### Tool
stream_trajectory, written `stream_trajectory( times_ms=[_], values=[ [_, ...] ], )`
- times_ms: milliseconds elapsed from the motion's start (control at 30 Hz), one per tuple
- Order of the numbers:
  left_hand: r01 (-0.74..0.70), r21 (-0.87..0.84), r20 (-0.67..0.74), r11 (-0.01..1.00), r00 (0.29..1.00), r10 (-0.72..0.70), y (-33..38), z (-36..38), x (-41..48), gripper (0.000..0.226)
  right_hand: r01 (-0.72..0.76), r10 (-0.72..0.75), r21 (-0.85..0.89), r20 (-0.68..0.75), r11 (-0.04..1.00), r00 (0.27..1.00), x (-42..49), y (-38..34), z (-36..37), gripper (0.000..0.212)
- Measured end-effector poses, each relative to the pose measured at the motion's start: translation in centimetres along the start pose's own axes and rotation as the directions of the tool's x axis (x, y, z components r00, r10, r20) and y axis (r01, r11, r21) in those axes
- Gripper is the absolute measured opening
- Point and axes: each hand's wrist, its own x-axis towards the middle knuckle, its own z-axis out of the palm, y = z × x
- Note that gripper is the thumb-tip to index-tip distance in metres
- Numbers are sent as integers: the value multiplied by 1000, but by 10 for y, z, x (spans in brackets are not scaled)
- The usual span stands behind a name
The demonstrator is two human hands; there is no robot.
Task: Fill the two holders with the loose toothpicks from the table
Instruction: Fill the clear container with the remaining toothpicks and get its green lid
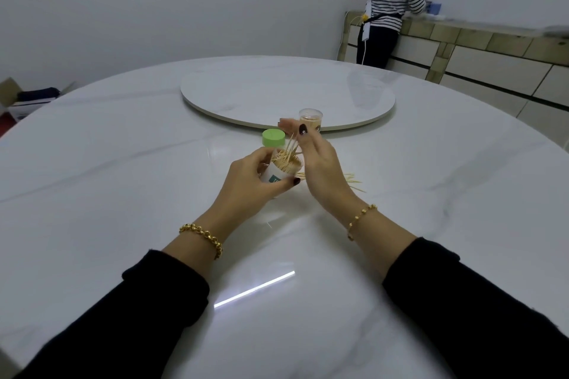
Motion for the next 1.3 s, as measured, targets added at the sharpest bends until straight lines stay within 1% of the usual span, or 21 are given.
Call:
stream_trajectory(
  times_ms=[100,167,267,367,467,533,600,667,733,833,900,967,1067,1133,1200,1233,1300],
  values=[
    [0,17,-2,1000,1000,0,0,-1,0,36,112,-96,-199,87,974,992,-6,7,5,44],
    [-12,47,0,999,1000,12,-1,-2,1,35,170,-143,-275,119,946,983,-7,7,4,45],
    [-18,68,9,998,1000,17,-1,-2,2,34,231,-199,-295,134,927,971,-9,4,2,43],
    [-15,74,21,997,1000,13,0,-2,2,32,273,-243,-267,141,924,960,-11,0,2,43],
    [-16,91,28,996,1000,14,-1,-3,2,23,295,-259,-272,161,916,952,-12,-1,5,47],
    [-19,109,26,994,1000,17,-1,-2,2,23,297,-252,-292,180,909,951,-12,-1,6,51],
    [-30,118,25,993,999,28,0,-2,1,24,310,-258,-373,182,875,949,-11,2,5,50],
    [-40,106,21,994,999,38,0,-2,1,26,313,-257,-497,179,809,950,-8,6,3,51],
    [-32,84,16,996,999,31,0,-3,1,30,264,-200,-539,176,800,964,-6,10,1,52],
    [-8,59,6,998,1000,7,-2,-3,2,37,235,-182,-479,155,846,971,-5,11,-4,54],
    [4,51,-5,999,1000,-3,-3,-3,2,42,209,-178,-426,110,880,978,-5,8,-10,55],
    [12,58,-7,998,1000,-11,-3,-4,3,47,151,-137,-416,64,897,988,-5,7,-23,48],
    [30,59,-7,998,1000,-29,-3,-4,2,51,47,-34,-493,35,869,999,0,18,-52,31],
    [35,56,-10,998,999,-34,-3,-4,2,52,-37,79,-562,50,826,996,2,25,-75,29],
    [39,49,-9,998,999,-38,-3,-4,2,52,-107,205,-611,93,784,974,0,26,-95,37],
    [39,47,-9,998,999,-38,-3,-3,2,51,-138,278,-644,120,753,953,-1,24,-104,46],
    [38,51,-7,998,999,-38,-2,-3,1,50,-153,424,-740,193,655,885,-4,21,-115,67]
  ],
)
